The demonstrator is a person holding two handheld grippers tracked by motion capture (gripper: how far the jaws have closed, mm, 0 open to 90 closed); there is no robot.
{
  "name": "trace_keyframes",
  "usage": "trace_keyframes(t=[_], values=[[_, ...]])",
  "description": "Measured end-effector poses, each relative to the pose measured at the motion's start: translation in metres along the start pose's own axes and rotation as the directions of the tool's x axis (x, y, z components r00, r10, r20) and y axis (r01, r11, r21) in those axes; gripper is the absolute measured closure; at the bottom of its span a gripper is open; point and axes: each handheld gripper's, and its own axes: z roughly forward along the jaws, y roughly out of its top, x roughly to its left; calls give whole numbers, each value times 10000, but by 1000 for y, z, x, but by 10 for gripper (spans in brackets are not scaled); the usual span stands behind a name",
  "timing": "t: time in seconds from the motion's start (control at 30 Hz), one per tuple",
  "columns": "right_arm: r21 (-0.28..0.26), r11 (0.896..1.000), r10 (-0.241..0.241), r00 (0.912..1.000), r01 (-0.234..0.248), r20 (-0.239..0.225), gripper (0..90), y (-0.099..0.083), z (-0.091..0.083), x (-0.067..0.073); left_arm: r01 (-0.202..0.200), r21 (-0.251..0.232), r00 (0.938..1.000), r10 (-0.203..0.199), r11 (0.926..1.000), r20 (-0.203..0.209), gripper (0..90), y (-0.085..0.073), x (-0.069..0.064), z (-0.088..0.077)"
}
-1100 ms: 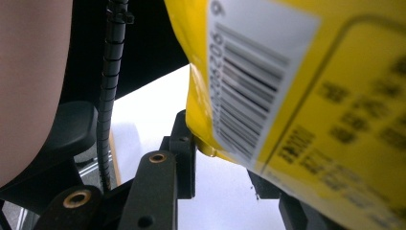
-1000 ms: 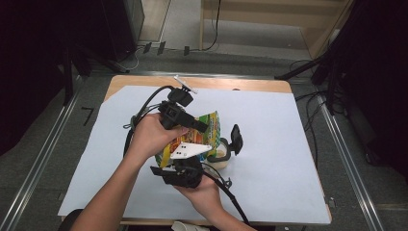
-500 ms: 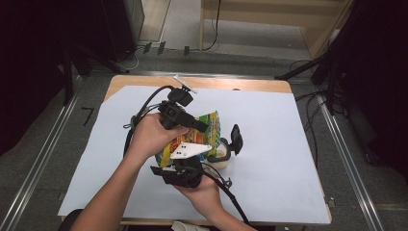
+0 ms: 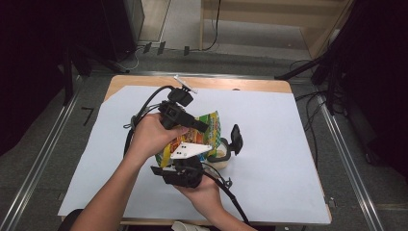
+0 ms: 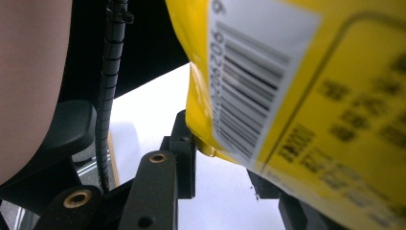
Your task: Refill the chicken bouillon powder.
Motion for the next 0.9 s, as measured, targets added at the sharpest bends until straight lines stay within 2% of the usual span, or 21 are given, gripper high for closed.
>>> trace_keyframes(t=[0.6, 0.9], values=[[-60, 10000, 68, 9999, -67, 128, 690, -1, -3, -2, -116, 44, 9999, 116, 9999, 42, 786, 4, -3, 4], [-86, 10000, 7, 10000, -6, 89, 690, -2, -2, -3, -195, -18, 9998, 195, 9998, -95, 787, 3, -6, 2]])
